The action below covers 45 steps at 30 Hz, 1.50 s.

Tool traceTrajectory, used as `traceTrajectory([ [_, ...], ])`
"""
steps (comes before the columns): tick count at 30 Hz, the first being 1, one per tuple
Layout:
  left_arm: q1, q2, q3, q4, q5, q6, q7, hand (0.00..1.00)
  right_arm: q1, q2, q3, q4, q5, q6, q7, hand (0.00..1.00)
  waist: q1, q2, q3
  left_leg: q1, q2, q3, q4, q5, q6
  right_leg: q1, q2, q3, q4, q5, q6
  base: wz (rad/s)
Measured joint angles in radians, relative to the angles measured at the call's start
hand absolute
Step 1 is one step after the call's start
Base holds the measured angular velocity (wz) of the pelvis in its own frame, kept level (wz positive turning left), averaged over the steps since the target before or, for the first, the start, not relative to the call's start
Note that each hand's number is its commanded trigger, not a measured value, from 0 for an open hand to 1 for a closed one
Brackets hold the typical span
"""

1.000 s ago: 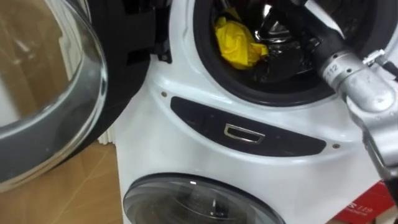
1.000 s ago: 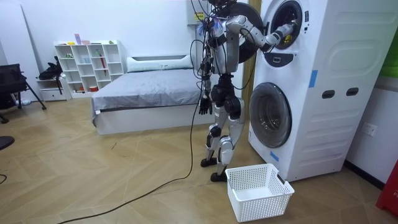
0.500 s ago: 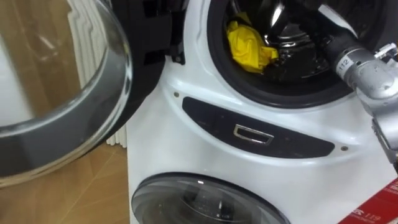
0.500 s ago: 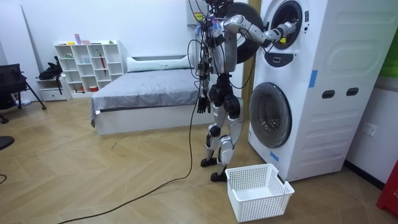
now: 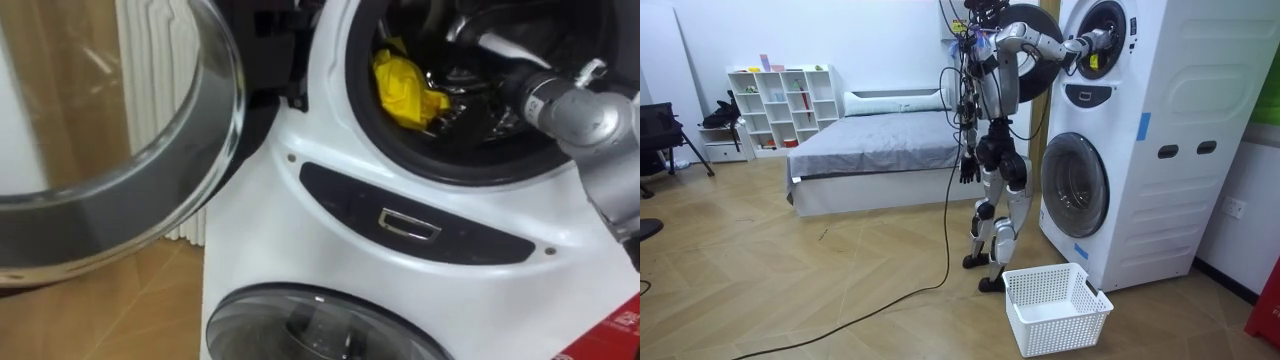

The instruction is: Pick clothes from washing machine

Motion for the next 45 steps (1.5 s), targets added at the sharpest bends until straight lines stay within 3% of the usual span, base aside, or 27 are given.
traceTrajectory([
  [3,-0.014,0.010,-0.023,0.000,0.001,-0.001,0.002,0.00,0.000,-0.034,0.030,-0.032,0.022,0.001,0.032,0.00,0.008,0.004,0.0032,0.002,0.002,0.008,-0.009,0.000,0.000,-0.005,0.002,0.005,0.003,0.000,0.000,-0.10],
  [7,-0.025,0.023,-0.045,0.000,0.000,-0.006,0.002,0.00,0.001,-0.037,0.070,-0.085,0.023,0.005,0.061,0.00,0.017,0.014,0.0104,0.030,0.010,0.031,-0.030,0.000,-0.001,0.007,0.010,0.023,0.003,0.000,0.000,-0.15],
  [10,-0.029,0.036,-0.064,0.003,0.001,-0.014,0.005,0.00,0.005,-0.040,0.111,-0.137,-0.007,0.006,0.072,0.00,0.019,0.015,0.0116,0.046,0.018,0.046,-0.038,-0.002,-0.005,0.013,0.016,0.026,0.003,0.000,0.000,-0.16],
  [17,-0.043,0.044,-0.107,0.018,0.002,-0.048,0.023,0.00,0.028,-0.063,0.117,-0.239,-0.027,0.006,0.095,0.00,0.020,0.014,0.0133,0.045,0.022,0.060,-0.047,-0.003,-0.009,0.003,0.025,0.041,0.002,0.000,0.000,-0.07],
  [18,-0.043,0.047,-0.109,0.018,0.003,-0.051,0.023,0.00,0.028,-0.064,0.116,-0.260,-0.033,0.006,0.102,0.04,0.022,0.013,0.0136,0.044,0.024,0.069,-0.048,-0.004,-0.010,-0.004,0.026,0.048,0.003,0.000,0.000,-0.21],
  [19,-0.042,0.048,-0.109,0.018,0.003,-0.054,0.023,0.00,0.028,-0.064,0.117,-0.287,-0.050,0.007,0.108,0.53,0.023,0.011,0.0140,0.044,0.026,0.077,-0.051,-0.004,-0.011,-0.009,0.027,0.057,0.004,0.000,0.000,-0.21],
  [20,-0.043,0.049,-0.110,0.020,0.003,-0.057,0.023,0.00,0.028,-0.064,0.117,-0.296,-0.057,0.007,0.110,0.89,0.023,0.011,0.0142,0.044,0.026,0.079,-0.051,-0.005,-0.011,-0.010,0.028,0.058,0.004,0.000,0.000,-0.14],
  [21,-0.047,0.051,-0.113,0.031,0.003,-0.066,0.022,0.00,0.028,-0.065,0.116,-0.307,-0.062,0.007,0.116,1.00,0.022,0.011,0.0141,0.045,0.027,0.079,-0.051,-0.005,-0.011,-0.010,0.028,0.060,0.004,0.000,0.000,-0.07],
  [27,-0.047,0.053,-0.113,0.036,0.003,-0.076,0.021,0.00,0.028,-0.057,0.096,-0.339,-0.063,0.019,0.112,1.00,0.025,0.007,0.0133,0.045,0.026,0.074,-0.051,-0.005,-0.011,-0.019,0.029,0.084,0.003,0.000,0.000,-0.12],
  [38,-0.043,0.054,-0.113,0.036,0.003,-0.080,0.019,0.00,0.027,-0.037,0.070,-0.392,-0.061,0.025,0.115,1.00,0.042,0.005,0.0136,0.045,0.025,0.073,-0.051,-0.005,-0.011,-0.023,0.028,0.084,0.004,0.000,0.000,0.00],
  [45,-0.031,0.054,-0.114,0.071,0.000,-0.110,0.030,0.00,0.027,-0.037,0.069,-0.397,-0.037,0.025,0.125,1.00,0.042,0.005,0.0136,0.047,0.025,0.073,-0.050,-0.005,-0.011,-0.021,0.028,0.088,0.004,0.001,-0.002,0.00],
])
